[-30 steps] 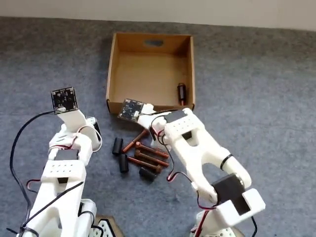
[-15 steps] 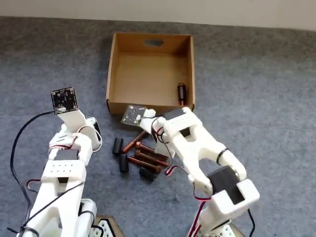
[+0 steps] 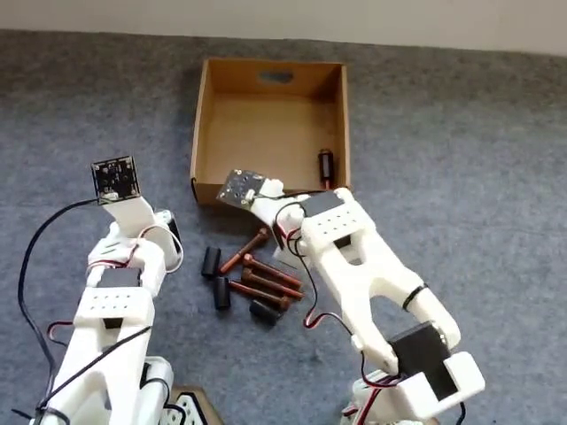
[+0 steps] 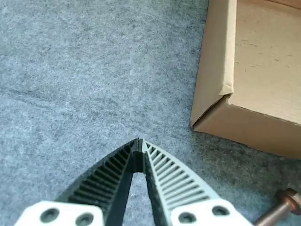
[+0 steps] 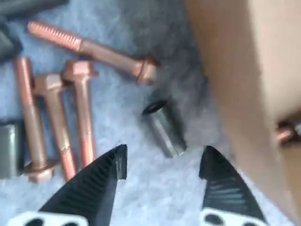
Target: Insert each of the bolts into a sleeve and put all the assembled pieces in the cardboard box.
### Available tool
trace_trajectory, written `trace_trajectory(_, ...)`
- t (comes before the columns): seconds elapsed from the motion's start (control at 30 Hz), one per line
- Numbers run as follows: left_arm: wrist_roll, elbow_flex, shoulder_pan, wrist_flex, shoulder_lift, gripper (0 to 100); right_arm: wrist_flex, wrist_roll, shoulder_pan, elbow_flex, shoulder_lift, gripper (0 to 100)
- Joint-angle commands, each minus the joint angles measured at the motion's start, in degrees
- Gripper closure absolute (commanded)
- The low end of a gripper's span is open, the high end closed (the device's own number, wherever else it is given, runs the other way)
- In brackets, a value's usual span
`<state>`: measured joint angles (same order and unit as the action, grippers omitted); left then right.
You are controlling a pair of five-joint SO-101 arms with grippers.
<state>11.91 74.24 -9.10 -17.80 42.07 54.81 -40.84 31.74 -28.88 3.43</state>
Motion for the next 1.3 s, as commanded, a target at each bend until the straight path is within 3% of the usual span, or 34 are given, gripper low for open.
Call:
trace_trajectory(0.0,-0.53,-0.40,-0.40,1.14,1.36,99,-2.07,-4.31,-0.22,1.71,2.42,75.1)
trace_trajectory(0.67,-0.53,-0.40,-0.40,1.14,1.36,99,-8.31,-5.36,-0.92,2.15,-7.78,75.5)
trace_trajectory(0.73,-0.53,-0.40,-0.40,1.14,1.36,99,-8.04,-4.92,-0.92,1.98,-7.69,80.3)
trace_trajectory(0.83,-0.53,-0.40,-0.40,1.14,1.45,99,-6.73,-4.84,-1.19,1.89,-7.34,98.4)
trace_trajectory(0.93,-0.62,-0.40,-0.48,1.14,1.45,99,-3.56,-4.57,-2.51,2.15,-6.81,97.5)
trace_trajectory(1.03,-0.62,-0.40,-0.48,1.14,1.45,99,-2.86,0.62,-4.70,1.89,-3.56,99.3)
trace_trajectory(1.27,-0.62,-0.40,-0.48,1.14,1.45,99,-0.66,21.89,-12.88,1.45,2.15,99.0)
